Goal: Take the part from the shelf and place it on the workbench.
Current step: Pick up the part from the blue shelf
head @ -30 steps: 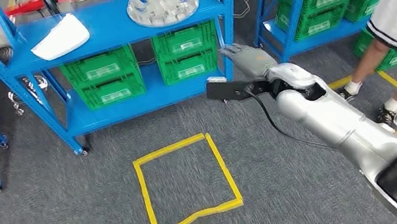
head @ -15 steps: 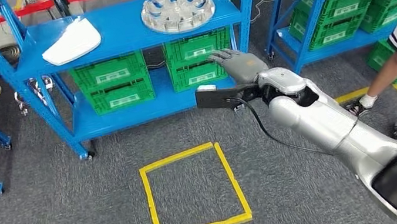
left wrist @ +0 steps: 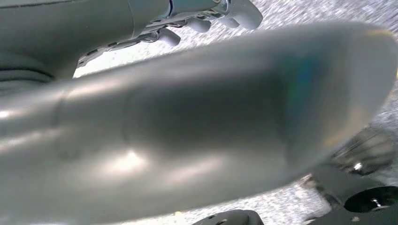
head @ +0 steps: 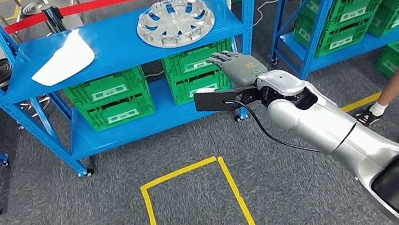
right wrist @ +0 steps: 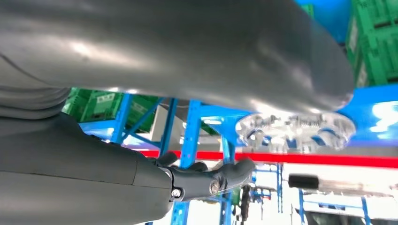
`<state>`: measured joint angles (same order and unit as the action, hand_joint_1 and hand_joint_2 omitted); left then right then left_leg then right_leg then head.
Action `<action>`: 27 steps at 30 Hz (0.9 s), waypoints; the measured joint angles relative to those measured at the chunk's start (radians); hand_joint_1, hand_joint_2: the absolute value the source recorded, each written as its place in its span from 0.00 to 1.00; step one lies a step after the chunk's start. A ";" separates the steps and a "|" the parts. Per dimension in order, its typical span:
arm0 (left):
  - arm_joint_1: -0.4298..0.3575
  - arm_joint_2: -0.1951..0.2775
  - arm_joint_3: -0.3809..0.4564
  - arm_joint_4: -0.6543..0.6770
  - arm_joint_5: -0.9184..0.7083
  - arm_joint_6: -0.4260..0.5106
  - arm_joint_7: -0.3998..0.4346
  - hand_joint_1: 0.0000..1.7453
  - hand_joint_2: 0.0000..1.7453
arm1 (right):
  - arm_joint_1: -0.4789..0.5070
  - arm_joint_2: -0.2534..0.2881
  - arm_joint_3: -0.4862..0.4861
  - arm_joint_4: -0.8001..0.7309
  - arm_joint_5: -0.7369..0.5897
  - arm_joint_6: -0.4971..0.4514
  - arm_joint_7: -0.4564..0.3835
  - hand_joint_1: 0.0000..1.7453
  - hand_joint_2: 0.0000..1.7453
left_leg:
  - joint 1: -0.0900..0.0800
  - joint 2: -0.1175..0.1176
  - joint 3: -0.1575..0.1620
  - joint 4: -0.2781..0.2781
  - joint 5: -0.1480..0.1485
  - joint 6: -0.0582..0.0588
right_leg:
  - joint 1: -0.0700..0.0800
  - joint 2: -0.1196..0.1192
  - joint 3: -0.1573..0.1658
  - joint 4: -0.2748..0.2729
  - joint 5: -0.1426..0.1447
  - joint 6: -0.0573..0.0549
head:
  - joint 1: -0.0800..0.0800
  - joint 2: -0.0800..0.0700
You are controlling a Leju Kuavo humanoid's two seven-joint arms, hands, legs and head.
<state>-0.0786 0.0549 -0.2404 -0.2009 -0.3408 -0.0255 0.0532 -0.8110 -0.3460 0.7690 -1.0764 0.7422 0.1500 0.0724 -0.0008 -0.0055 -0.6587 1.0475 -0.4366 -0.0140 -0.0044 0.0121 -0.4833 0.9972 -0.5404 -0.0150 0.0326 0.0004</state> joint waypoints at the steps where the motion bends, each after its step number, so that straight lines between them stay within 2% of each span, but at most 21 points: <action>1: 0.001 0.000 0.000 0.000 0.000 0.000 0.000 0.00 0.00 | 0.000 0.001 0.000 0.000 0.000 0.000 0.000 0.00 0.00 | -0.002 0.001 0.004 -0.023 0.029 0.006 | 0.000 0.002 0.010 0.001 -0.009 0.006 | -0.001 0.000; 3: -0.001 0.000 0.001 0.000 0.000 0.000 -0.001 0.00 0.00 | -0.003 0.002 -0.001 0.000 0.000 0.000 0.000 0.00 0.00 | -0.003 0.001 0.020 -0.030 0.027 0.019 | 0.001 0.005 0.018 0.015 -0.010 0.019 | 0.000 0.000; 4: -0.003 0.000 0.001 -0.001 0.000 0.000 -0.001 0.00 0.00 | -0.006 0.002 -0.003 -0.001 0.000 -0.001 0.000 0.00 0.00 | -0.001 0.001 0.029 -0.034 0.024 0.026 | 0.001 0.003 0.011 0.039 -0.004 0.024 | 0.000 0.000; 5: -0.006 0.000 0.002 -0.002 0.000 0.000 -0.001 0.00 0.00 | -0.008 0.002 -0.004 -0.001 0.000 -0.002 0.000 0.00 0.00 | 0.000 0.000 0.040 -0.035 0.020 0.033 | 0.001 0.001 -0.013 0.079 0.000 0.029 | 0.001 0.000; 6: -0.008 0.001 0.003 -0.003 0.000 0.000 -0.001 0.00 0.00 | -0.009 0.001 -0.004 -0.001 0.000 -0.002 0.000 0.00 0.00 | 0.002 0.000 0.049 -0.037 0.015 0.039 | -0.001 -0.001 -0.049 0.135 -0.006 0.033 | 0.002 0.000; 7: -0.009 0.001 0.004 -0.003 0.000 0.000 -0.001 0.00 0.00 | -0.008 0.001 -0.004 -0.001 0.000 -0.002 0.000 0.00 0.00 | 0.002 0.000 0.056 -0.037 0.007 0.042 | -0.002 -0.003 -0.094 0.200 -0.025 0.037 | 0.004 0.000; 9: -0.008 0.002 0.005 -0.003 0.000 0.000 -0.001 0.00 0.00 | -0.003 0.001 -0.004 0.000 0.000 -0.001 0.001 0.00 0.00 | 0.003 -0.001 0.068 -0.037 -0.008 0.044 | -0.005 -0.004 -0.183 0.300 -0.082 0.044 | 0.004 0.000; 10: -0.008 0.002 0.005 -0.003 0.000 0.000 -0.001 0.00 0.00 | 0.001 0.001 -0.004 0.000 0.000 -0.001 0.002 0.00 0.00 | 0.003 -0.002 0.077 -0.037 -0.017 0.043 | -0.006 -0.005 -0.211 0.312 -0.099 0.046 | 0.004 0.000; 11: -0.007 0.001 0.005 -0.003 0.000 0.000 -0.001 0.00 0.00 | 0.002 0.001 -0.004 0.000 0.000 -0.001 0.002 0.00 0.00 | 0.004 -0.002 0.086 -0.037 -0.025 0.040 | -0.008 -0.005 -0.222 0.289 -0.089 0.048 | 0.004 0.000; 12: -0.007 0.000 0.005 -0.003 0.000 0.000 -0.001 0.00 0.00 | 0.003 0.001 -0.004 0.000 0.000 -0.001 0.002 0.00 0.00 | 0.005 -0.002 0.097 -0.036 -0.035 0.037 | -0.009 -0.007 -0.217 0.238 -0.054 0.049 | 0.004 0.000; 14: -0.007 -0.001 0.005 -0.003 0.000 0.000 -0.001 0.00 0.00 | 0.003 0.000 -0.004 0.000 0.000 -0.001 0.002 0.00 0.00 | 0.006 -0.003 0.117 -0.033 -0.055 0.026 | -0.011 -0.013 -0.182 0.101 0.048 0.048 | 0.004 0.000; 15: -0.008 0.000 0.005 -0.003 0.000 0.000 -0.001 0.00 0.00 | 0.003 0.000 -0.004 0.000 0.000 -0.001 0.001 0.00 0.00 | 0.006 -0.002 0.123 -0.033 -0.065 0.019 | -0.011 -0.017 -0.167 0.057 0.076 0.043 | 0.004 0.000; 16: -0.008 0.000 0.005 -0.003 0.000 0.000 -0.001 0.00 0.00 | 0.003 0.000 -0.004 0.000 0.000 0.000 0.001 0.00 0.00 | 0.004 -0.001 0.127 -0.034 -0.073 0.012 | -0.009 -0.020 -0.158 0.033 0.091 0.037 | 0.004 0.000; 19: -0.008 0.003 0.005 -0.003 0.000 0.000 -0.001 0.00 0.00 | 0.003 0.000 -0.005 0.000 0.000 0.000 0.002 0.00 0.00 | 0.003 0.001 0.137 -0.018 -0.076 -0.007 | -0.011 -0.015 -0.139 0.024 0.098 0.013 | 0.004 0.000; 20: -0.008 0.003 0.005 -0.003 0.000 0.000 -0.001 0.00 0.00 | 0.003 0.000 -0.005 0.000 0.000 -0.001 0.002 0.00 0.00 | 0.003 0.001 0.129 0.010 -0.074 -0.013 | -0.014 -0.013 -0.129 0.023 0.096 0.006 | 0.002 0.000; 21: -0.009 0.003 0.005 -0.003 0.000 0.000 -0.002 0.00 0.00 | 0.003 0.000 -0.005 0.000 0.000 -0.001 0.002 0.00 0.00 | 0.004 0.002 0.106 0.051 -0.080 -0.017 | -0.014 -0.012 -0.119 0.023 0.091 0.000 | 0.001 0.000; 22: -0.010 0.002 0.005 -0.003 0.000 0.000 -0.002 0.00 0.00 | 0.004 0.000 -0.005 0.000 0.000 -0.001 0.001 0.00 0.00 | 0.005 0.002 0.069 0.109 -0.094 -0.021 | -0.014 -0.012 -0.111 0.023 0.083 -0.004 | 0.001 0.000; 24: -0.009 0.001 0.005 -0.003 -0.001 0.000 -0.001 0.00 0.00 | 0.011 0.000 -0.005 0.000 0.001 -0.001 0.001 0.00 0.00 | 0.005 0.002 -0.016 0.222 -0.144 -0.023 | -0.011 -0.010 -0.094 0.023 0.065 -0.008 | -0.001 0.000; 25: -0.007 0.000 0.005 -0.003 -0.001 0.000 -0.001 0.00 0.00 | 0.017 0.000 -0.005 0.000 0.001 -0.001 0.002 0.00 0.00 | 0.005 0.002 -0.046 0.247 -0.164 -0.022 | -0.010 -0.009 -0.083 0.023 0.055 -0.009 | -0.001 0.000; 26: -0.005 0.000 0.005 -0.003 -0.001 0.000 0.000 0.00 0.00 | 0.022 0.000 -0.005 0.000 0.002 0.000 0.002 0.00 0.00 | 0.005 0.002 -0.061 0.240 -0.168 -0.020 | -0.009 -0.008 -0.070 0.023 0.044 -0.009 | -0.001 0.000; 27: -0.003 0.000 0.005 -0.003 -0.001 0.000 0.000 0.00 0.00 | 0.025 0.000 -0.005 0.000 0.002 0.000 0.002 0.00 0.00 | 0.004 0.002 -0.061 0.202 -0.148 -0.017 | -0.007 -0.007 -0.055 0.023 0.032 -0.009 | -0.002 0.000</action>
<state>-0.0821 0.0552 -0.2350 -0.2034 -0.3420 -0.0252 0.0529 -0.7858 -0.3460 0.7636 -1.0764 0.7447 0.1502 0.0744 0.0034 -0.0036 -0.7194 1.2490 -0.5845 -0.0308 -0.0119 0.0048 -0.5387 1.0198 -0.5085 -0.0243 0.0311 0.0004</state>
